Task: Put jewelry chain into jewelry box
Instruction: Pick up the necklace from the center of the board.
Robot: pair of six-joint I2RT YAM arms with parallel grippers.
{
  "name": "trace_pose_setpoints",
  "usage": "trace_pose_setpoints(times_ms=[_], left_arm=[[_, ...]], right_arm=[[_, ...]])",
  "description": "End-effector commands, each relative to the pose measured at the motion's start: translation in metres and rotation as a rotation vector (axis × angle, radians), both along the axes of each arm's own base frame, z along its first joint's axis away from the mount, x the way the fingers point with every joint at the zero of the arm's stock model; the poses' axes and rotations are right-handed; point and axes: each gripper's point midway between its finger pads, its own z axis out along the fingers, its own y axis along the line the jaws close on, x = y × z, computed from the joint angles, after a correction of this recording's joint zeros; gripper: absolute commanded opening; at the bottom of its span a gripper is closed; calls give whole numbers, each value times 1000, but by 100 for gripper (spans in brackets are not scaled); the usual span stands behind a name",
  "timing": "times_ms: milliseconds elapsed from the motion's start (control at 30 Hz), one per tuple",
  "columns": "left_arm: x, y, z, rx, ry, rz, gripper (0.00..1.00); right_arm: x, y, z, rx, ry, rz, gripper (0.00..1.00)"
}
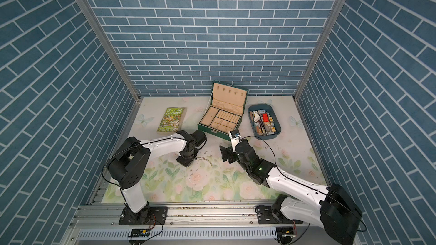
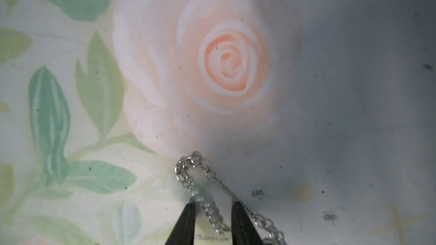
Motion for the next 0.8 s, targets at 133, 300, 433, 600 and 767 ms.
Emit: trace_pose_setpoints(times_ms=[133,300,433,600,767], left_arm=[[-29,23,-39,63,127,7,22],[-30,25,-35,48,107,6,16],[-26,28,-28,31,59,-10,0],[-15,29,-16,5,-34,-68,0],[13,37,19,78,-192,-239,0]], right_arm=[[-2,-8,0,-27,-12,-15,95],[-1,-9,-1,-33,-10,-20,95],[-1,-9,-2,-37,-11,-22,95],[1,-10,-3,-43,-12,-31,95],[1,-11,-1,-42,-16,-37,95]])
